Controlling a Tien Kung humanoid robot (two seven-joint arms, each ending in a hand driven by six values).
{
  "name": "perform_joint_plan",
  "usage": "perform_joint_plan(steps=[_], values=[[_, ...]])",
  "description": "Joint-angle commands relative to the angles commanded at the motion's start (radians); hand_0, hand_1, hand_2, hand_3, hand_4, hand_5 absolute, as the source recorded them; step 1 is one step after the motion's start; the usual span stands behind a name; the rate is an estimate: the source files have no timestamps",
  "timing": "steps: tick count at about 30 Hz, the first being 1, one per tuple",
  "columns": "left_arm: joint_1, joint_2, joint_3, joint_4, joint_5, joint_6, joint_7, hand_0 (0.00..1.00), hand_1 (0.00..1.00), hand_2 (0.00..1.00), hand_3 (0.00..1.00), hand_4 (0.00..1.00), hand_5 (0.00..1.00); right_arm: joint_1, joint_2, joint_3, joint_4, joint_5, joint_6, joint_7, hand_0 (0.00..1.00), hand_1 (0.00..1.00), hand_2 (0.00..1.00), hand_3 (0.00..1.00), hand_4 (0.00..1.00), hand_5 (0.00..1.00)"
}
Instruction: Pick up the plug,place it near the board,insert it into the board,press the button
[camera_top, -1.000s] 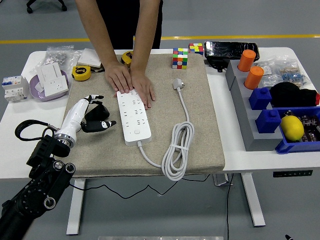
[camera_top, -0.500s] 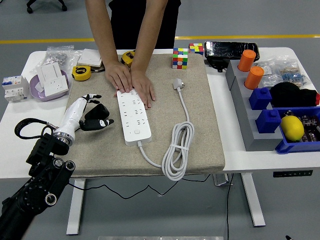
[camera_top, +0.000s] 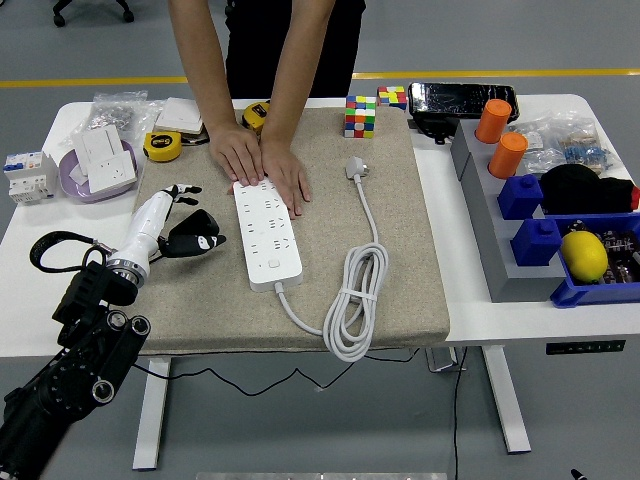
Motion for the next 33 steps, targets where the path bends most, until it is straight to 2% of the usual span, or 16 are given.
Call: perform_joint_plan(steps=[1, 6, 7, 12, 13, 18, 19, 24, 25, 30, 31, 33], values=[[-0.003, 0.0, -0.001, 0.01, 0.005, 0.002, 0.0, 0.901, 0.861, 0.719, 0.775, 0.998, 0.182, 0.0, 0.0, -0.001, 0.0, 0.0, 0.0, 0.0, 0.826, 0.758, 0.749, 0.781, 0.998, 0.975], [-0.015, 0.0, -0.008, 0.047, 0.025, 0.012, 0.001, 0.901, 0.861, 0.719, 0.775, 0.998, 0.182, -0.001, 0.0, -0.001, 0.0, -0.002, 0.001, 0.0, 0.826, 0.758, 0.749, 0.781, 0.998, 0.975], [-0.015, 0.0, -0.008, 0.049, 0.03, 0.013, 0.002, 0.893, 0.804, 0.623, 0.675, 0.998, 0.169, 0.0, 0.0, -0.002, 0.0, -0.001, 0.001, 0.0, 0.826, 0.759, 0.749, 0.781, 0.998, 0.975], [-0.017, 0.0, -0.009, 0.056, 0.043, 0.022, 0.006, 0.893, 0.804, 0.623, 0.675, 0.998, 0.169, -0.001, 0.0, -0.003, 0.0, -0.002, 0.001, 0.0, 0.826, 0.759, 0.749, 0.781, 0.998, 0.975], [-0.018, 0.0, -0.009, 0.056, 0.047, 0.025, 0.007, 0.856, 0.765, 0.511, 0.51, 0.837, 0.093, 0.0, 0.0, -0.002, 0.0, -0.003, 0.001, 0.0, 0.826, 0.759, 0.749, 0.78, 0.998, 0.975], [-0.02, 0.0, -0.007, 0.059, 0.058, 0.036, 0.008, 0.856, 0.765, 0.511, 0.51, 0.837, 0.093, 0.0, -0.001, -0.003, 0.0, -0.002, 0.001, 0.0, 0.826, 0.759, 0.749, 0.78, 0.998, 0.975], [-0.021, 0.0, -0.007, 0.059, 0.059, 0.037, 0.008, 0.826, 0.742, 0.483, 0.45, 0.653, 0.121, 0.0, -0.001, -0.004, 0.0, -0.001, 0.001, 0.0, 0.826, 0.759, 0.749, 0.78, 0.998, 0.975], [-0.027, 0.0, -0.009, 0.069, 0.079, 0.04, 0.01, 0.826, 0.742, 0.483, 0.45, 0.653, 0.121, 0.001, 0.0, -0.004, 0.0, 0.0, 0.001, 0.0, 0.826, 0.759, 0.749, 0.78, 0.998, 0.975], [-0.029, 0.0, -0.009, 0.074, 0.082, 0.041, 0.01, 0.813, 0.735, 0.479, 0.439, 0.596, 0.107, 0.001, 0.0, -0.004, 0.0, 0.0, 0.001, 0.0, 0.826, 0.759, 0.749, 0.78, 0.998, 0.976], [-0.031, 0.0, -0.009, 0.077, 0.084, 0.047, 0.008, 0.813, 0.735, 0.479, 0.439, 0.596, 0.107, 0.001, -0.001, -0.002, 0.0, 0.001, 0.0, 0.0, 0.826, 0.759, 0.749, 0.78, 0.998, 0.976], [-0.032, 0.0, -0.009, 0.076, 0.084, 0.047, 0.008, 0.798, 0.705, 0.461, 0.428, 0.539, 0.061, 0.001, -0.001, -0.002, 0.0, 0.001, 0.0, 0.0, 0.826, 0.759, 0.749, 0.78, 0.998, 0.976], [-0.033, 0.0, -0.006, 0.071, 0.082, 0.048, 0.009, 0.798, 0.705, 0.461, 0.428, 0.539, 0.061, 0.002, -0.001, -0.002, 0.0, 0.002, 0.0, 0.0, 0.826, 0.759, 0.749, 0.78, 0.998, 0.976]])
